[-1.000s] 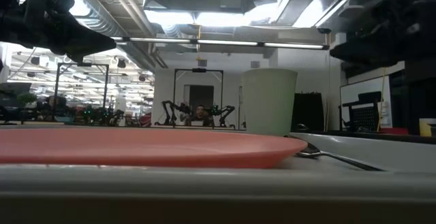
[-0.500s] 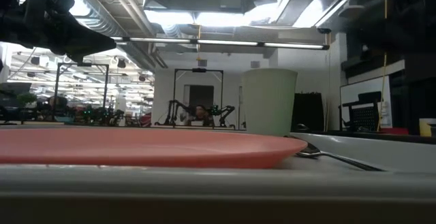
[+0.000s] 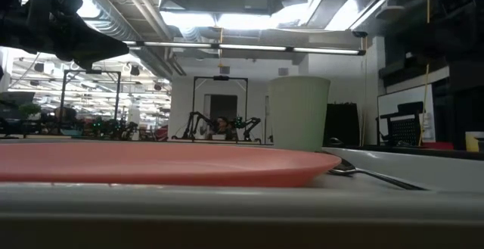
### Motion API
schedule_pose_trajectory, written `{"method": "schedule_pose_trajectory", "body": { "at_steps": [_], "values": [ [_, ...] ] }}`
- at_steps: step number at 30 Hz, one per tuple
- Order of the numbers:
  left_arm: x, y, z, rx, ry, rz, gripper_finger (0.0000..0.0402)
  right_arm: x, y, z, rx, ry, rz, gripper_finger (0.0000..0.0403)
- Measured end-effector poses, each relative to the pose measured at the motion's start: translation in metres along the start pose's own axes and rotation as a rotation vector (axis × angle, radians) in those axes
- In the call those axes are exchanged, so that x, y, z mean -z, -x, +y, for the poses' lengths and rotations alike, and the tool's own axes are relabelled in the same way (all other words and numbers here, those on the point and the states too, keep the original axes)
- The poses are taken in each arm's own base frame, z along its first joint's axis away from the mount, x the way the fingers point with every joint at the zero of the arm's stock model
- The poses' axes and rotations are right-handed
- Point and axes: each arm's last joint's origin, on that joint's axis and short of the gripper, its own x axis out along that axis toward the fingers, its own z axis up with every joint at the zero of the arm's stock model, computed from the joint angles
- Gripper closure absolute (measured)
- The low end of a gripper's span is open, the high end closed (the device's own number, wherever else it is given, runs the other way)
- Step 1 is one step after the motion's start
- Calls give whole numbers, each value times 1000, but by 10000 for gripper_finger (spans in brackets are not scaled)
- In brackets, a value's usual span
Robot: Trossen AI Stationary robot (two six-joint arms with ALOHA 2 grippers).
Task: Pick and place plate/cup/fork/spoon on tray
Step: Adjust the gray serving tray
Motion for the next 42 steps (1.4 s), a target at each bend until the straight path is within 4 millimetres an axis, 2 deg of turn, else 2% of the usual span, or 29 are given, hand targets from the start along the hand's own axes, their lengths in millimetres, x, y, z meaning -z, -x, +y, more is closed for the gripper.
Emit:
{"method": "schedule_pose_trajectory", "body": {
  "at_steps": [26, 35, 38, 40, 42],
  "values": [
    [0, 0, 0, 0, 1, -2, 333, 0, 0, 0, 2, 2, -1, 308],
    [-9, 0, -2, 77, 76, -88, 333, 0, 0, 0, 2, 2, -1, 308],
    [-26, 3, -4, 185, 124, -197, 333, 0, 0, 0, 2, 3, -1, 308],
    [-52, 10, -5, 317, 153, -301, 333, 0, 0, 0, 2, 1, -1, 308],
    [-79, 15, -4, 371, 182, -334, 334, 0, 0, 0, 2, 3, -1, 308]
  ]
}}
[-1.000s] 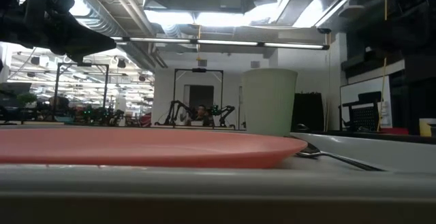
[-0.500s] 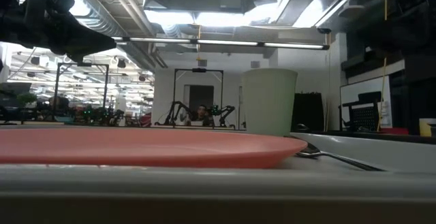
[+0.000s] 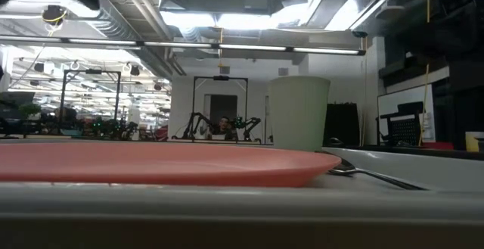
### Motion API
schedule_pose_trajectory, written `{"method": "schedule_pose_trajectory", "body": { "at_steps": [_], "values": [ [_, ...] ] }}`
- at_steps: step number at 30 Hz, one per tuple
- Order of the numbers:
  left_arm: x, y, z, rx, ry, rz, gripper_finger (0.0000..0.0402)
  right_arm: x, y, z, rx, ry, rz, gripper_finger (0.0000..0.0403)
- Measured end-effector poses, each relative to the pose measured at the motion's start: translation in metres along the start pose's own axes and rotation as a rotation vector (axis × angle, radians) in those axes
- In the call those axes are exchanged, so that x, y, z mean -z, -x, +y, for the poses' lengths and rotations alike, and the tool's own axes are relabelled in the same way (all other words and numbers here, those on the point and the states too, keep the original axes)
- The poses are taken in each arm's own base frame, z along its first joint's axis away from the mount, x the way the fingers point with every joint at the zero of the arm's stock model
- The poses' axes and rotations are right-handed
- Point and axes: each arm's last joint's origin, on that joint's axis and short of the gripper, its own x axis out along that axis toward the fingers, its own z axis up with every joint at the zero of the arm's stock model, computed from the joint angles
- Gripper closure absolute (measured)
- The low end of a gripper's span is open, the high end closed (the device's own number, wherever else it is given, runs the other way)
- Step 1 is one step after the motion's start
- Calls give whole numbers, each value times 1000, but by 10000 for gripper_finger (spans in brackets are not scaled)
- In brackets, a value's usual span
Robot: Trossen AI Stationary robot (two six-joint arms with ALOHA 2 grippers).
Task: Pick and place plate/cup/fork/spoon on tray
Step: Adjust the gray serving tray
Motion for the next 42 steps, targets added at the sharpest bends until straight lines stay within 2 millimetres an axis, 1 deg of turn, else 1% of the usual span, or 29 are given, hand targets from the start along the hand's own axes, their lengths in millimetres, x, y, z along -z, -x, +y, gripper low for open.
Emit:
{"method": "schedule_pose_trajectory", "body": {
  "at_steps": [1, 4, 6, 7, 9, 12, 16, 19, 21, 24, 28, 32, 36, 39, 42],
  "values": [
    [-9, -4, -2, 5, 3, 28, 335, 0, 0, 0, 0, 0, 0, 308],
    [-23, -20, -6, 15, 19, 177, 338, 0, 0, 0, 0, -1, 0, 308],
    [-29, -34, -11, 42, 37, 280, 339, 0, 0, 0, 0, 0, 0, 308],
    [-29, -41, -14, 62, 49, 342, 339, 0, 0, 0, 0, -1, 0, 308],
    [-25, -55, -21, 98, 79, 480, 339, 0, 0, 0, 0, -1, 0, 308],
    [-17, -76, -36, 148, 95, 641, 339, 0, 0, 0, 0, -1, 0, 308],
    [2, -92, -61, 187, 36, 912, 344, 0, 0, 0, 0, 0, 0, 308],
    [16, -93, -81, 138, -16, 1157, 350, 0, 0, 0, 0, -1, 0, 308],
    [24, -91, -93, 78, 0, 1294, 352, 0, 0, 0, 0, 0, 0, 308],
    [41, -87, -109, -23, 59, 1390, 353, 0, 0, 0, 0, -1, 0, 308],
    [68, -80, -123, -143, 77, 1445, 353, 0, 0, 0, 0, -1, 0, 308],
    [96, -76, -119, -259, 14, 1504, 353, 0, 0, 0, 0, -1, 0, 308],
    [111, -74, -107, -323, -4, 1541, 353, 0, 0, 0, 0, 0, 0, 308],
    [123, -69, -101, -316, 5, 1551, 353, 0, 0, 0, 0, -1, 0, 308],
    [137, -63, -95, -292, 58, 1587, 353, 0, 0, 0, 0, -1, 0, 308]
  ]
}}
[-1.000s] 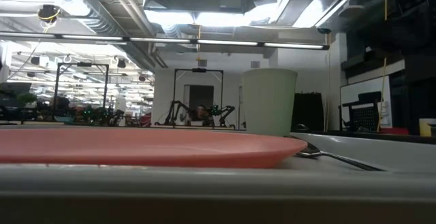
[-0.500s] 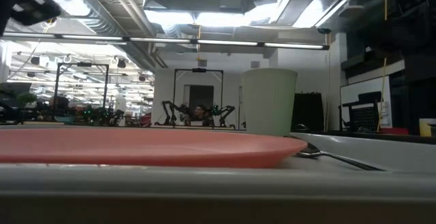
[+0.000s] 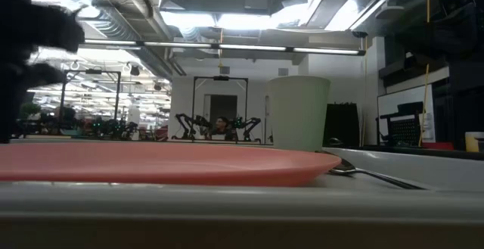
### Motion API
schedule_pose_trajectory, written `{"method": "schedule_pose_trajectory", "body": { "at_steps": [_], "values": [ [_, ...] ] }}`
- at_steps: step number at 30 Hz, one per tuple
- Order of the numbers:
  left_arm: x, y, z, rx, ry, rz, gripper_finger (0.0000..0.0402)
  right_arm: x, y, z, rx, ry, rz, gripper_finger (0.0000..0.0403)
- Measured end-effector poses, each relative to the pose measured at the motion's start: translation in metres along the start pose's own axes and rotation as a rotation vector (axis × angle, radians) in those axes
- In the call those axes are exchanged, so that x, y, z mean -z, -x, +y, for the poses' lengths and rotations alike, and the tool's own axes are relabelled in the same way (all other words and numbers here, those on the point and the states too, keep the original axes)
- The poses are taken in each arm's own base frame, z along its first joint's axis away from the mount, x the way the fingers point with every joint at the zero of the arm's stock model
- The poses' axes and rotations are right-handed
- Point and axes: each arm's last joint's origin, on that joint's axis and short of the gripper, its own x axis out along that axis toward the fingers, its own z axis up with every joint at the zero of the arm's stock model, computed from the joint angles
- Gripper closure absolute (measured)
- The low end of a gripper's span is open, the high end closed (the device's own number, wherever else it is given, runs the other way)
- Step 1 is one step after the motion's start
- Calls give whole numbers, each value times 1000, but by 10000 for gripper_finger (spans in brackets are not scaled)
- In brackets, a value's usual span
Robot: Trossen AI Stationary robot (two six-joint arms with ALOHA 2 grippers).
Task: Pick and place plate/cup/fork/spoon on tray
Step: Adjust the gray serving tray
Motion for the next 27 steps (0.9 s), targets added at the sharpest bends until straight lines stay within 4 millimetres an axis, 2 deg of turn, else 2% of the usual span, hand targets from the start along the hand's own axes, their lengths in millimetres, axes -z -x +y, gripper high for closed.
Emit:
{"method": "schedule_pose_trajectory", "body": {
  "at_steps": [6, 27],
  "values": [
    [6, -16, 7, 60, 34, 10, 353, 0, 0, 0, 0, -1, 0, 308],
    [9, -24, 29, -54, 18, 51, 353, 0, 0, 0, 0, 0, 0, 308]
  ]
}}
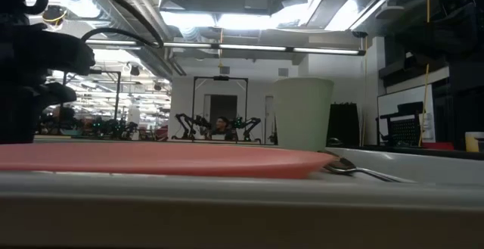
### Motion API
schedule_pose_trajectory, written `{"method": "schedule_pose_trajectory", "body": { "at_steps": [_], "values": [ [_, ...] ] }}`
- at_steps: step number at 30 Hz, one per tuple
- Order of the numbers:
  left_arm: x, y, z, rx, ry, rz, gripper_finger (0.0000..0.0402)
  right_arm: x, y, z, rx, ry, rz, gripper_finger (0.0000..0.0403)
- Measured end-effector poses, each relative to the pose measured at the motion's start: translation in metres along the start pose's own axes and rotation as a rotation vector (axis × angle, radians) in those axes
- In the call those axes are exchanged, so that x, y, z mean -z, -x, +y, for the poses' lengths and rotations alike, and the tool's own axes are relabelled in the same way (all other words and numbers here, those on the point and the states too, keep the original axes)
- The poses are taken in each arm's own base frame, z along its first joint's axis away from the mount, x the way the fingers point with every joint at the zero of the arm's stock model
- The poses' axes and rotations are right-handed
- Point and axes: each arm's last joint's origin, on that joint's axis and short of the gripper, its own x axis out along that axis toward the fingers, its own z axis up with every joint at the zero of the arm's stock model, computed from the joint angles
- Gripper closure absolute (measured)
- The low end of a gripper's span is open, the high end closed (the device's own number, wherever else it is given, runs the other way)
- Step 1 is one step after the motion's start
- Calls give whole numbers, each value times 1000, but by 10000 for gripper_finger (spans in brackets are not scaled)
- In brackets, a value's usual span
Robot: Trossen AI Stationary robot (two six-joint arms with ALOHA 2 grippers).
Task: Pick and place plate/cup/fork/spoon on tray
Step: Adjust the gray serving tray, then put the orange fork on the gray serving tray to the left of the pink plate
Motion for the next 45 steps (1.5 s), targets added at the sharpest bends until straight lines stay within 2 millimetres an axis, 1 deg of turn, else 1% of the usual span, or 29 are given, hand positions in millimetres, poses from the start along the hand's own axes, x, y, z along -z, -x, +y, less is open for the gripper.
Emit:
{"method": "schedule_pose_trajectory", "body": {
  "at_steps": [6, 9, 11, 14, 16, 19, 21, 24, 26, 29, 32, 34, 36, 38, 40, 42, 45],
  "values": [
    [0, 2, 0, 2, 1, -9, 353, 0, 0, 0, 0, 1, 0, 308],
    [-4, 8, -2, 14, 3, -8, 353, 0, 0, 0, 0, -1, 0, 308],
    [-8, 17, -3, 9, 2, -8, 353, 0, 0, 0, 0, 0, 0, 308],
    [-20, 38, -7, 0, 11, -67, 353, 0, 0, 0, 0, -1, 0, 308],
    [-26, 48, -6, -34, 3, -103, 353, 0, 0, 0, 0, 1, 1, 308],
    [-44, 63, -8, -70, -99, -214, 353, 0, 0, 0, 0, -1, 0, 308],
    [-55, 67, -3, -130, -190, -254, 353, 0, 0, 0, 0, 0, 0, 308],
    [-73, 62, 16, -211, -255, -261, 353, 0, 0, 0, 0, -1, 0, 308],
    [-86, 55, 34, -240, -267, -234, 353, 0, 0, 0, 0, 1, 0, 308],
    [-111, 42, 58, -207, -296, -271, 353, 0, 0, 0, 0, -1, 0, 308],
    [-137, 32, 81, -155, -365, -375, 353, 0, 0, 0, 0, 0, 0, 308],
    [-149, 24, 101, -154, -378, -399, 353, 0, 0, 0, 0, -1, 0, 308],
    [-158, 19, 121, -180, -363, -367, 352, 0, 0, 0, 0, 0, 0, 308],
    [-164, 18, 139, -197, -332, -333, 349, 0, 0, 0, 0, -1, 0, 308],
    [-172, 20, 152, -182, -300, -327, 346, 0, 0, 0, 0, 0, 0, 308],
    [-180, 24, 160, -147, -293, -354, 344, 0, 0, 0, 0, 0, 1, 308],
    [-190, 26, 167, -118, -352, -377, 343, 0, 0, 0, 0, 0, 0, 308]
  ]
}}
